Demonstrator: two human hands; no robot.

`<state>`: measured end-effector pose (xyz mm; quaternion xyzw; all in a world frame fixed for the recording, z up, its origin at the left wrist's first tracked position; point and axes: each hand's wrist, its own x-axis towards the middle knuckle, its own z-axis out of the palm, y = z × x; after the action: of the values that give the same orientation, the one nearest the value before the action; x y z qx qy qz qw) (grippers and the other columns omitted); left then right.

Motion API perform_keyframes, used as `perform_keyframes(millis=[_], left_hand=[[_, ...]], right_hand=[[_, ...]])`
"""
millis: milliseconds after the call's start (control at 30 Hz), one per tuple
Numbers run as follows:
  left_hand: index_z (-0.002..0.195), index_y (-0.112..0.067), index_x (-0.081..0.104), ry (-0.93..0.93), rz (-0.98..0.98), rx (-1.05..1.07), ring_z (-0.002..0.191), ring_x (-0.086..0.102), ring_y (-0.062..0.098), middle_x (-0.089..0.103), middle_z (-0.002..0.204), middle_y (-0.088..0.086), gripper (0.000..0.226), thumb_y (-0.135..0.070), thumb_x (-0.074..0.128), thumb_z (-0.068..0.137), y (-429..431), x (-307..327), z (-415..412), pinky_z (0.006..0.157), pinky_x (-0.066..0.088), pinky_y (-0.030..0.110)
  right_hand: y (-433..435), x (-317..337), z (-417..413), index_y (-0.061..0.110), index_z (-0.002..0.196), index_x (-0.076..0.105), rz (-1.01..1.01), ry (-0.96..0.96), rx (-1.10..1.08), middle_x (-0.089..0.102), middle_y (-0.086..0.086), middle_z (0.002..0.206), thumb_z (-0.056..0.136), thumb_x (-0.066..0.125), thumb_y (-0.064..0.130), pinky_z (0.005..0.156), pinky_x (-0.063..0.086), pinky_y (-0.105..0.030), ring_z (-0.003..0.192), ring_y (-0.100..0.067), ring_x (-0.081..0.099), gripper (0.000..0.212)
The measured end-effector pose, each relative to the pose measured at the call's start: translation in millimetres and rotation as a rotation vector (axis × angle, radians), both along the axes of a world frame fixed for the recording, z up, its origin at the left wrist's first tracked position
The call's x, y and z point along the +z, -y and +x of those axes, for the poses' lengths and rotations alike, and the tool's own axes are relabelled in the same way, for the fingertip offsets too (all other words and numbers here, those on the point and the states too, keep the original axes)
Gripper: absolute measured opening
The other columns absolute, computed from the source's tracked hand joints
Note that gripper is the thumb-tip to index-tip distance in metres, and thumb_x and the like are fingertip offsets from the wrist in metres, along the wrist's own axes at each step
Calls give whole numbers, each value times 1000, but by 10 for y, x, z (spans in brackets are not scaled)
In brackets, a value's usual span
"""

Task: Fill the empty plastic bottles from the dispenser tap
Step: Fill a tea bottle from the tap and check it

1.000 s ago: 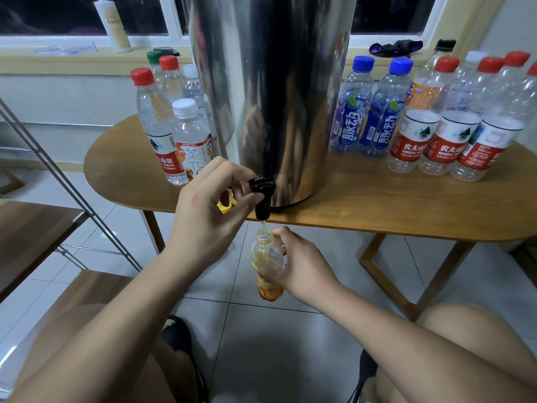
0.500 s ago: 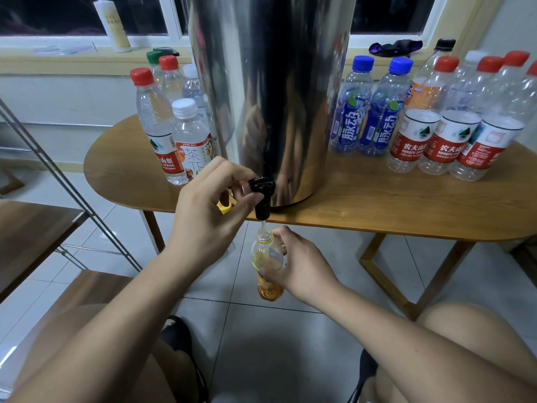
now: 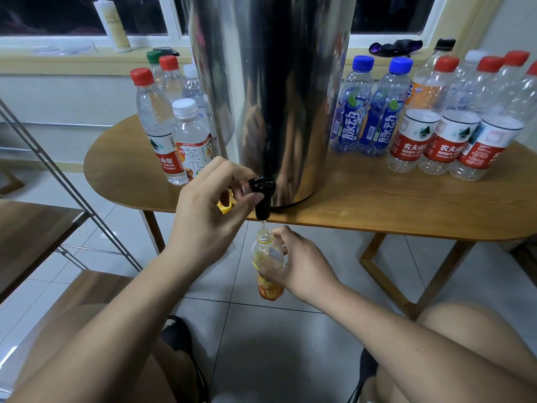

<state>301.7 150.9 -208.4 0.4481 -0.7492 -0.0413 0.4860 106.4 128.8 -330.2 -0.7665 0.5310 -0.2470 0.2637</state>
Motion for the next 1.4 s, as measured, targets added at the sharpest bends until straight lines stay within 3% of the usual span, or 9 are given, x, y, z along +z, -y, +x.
perform_keyframes(millis=[233,600,1400], left_hand=[[103,-11,70,1,1,-4,81,58,16,60,88,1,17,-10,84,94,-2,-4,-1,68,43,23],[103,-15,68,-20,-7,-17,80,58,17,59,87,-1,21,-8,85,94,17,-26,7,67,47,34],[102,-14,68,-9,-10,-4,80,57,12,59,87,-3,20,-7,85,93,1,-4,1,69,45,27]], right_hand=[[-3,3,-7,38,130,47,-4,-10,1,65,10,121,82,83,51,89,57,-42,107,-19,67,62],[11,-26,4,39,127,47,2,-12,-2,63,10,117,78,83,52,89,58,-43,106,-20,67,62],[-4,34,25,34,129,50,50,-36,-23,67,6,121,79,76,49,91,57,-43,109,-23,67,59]])
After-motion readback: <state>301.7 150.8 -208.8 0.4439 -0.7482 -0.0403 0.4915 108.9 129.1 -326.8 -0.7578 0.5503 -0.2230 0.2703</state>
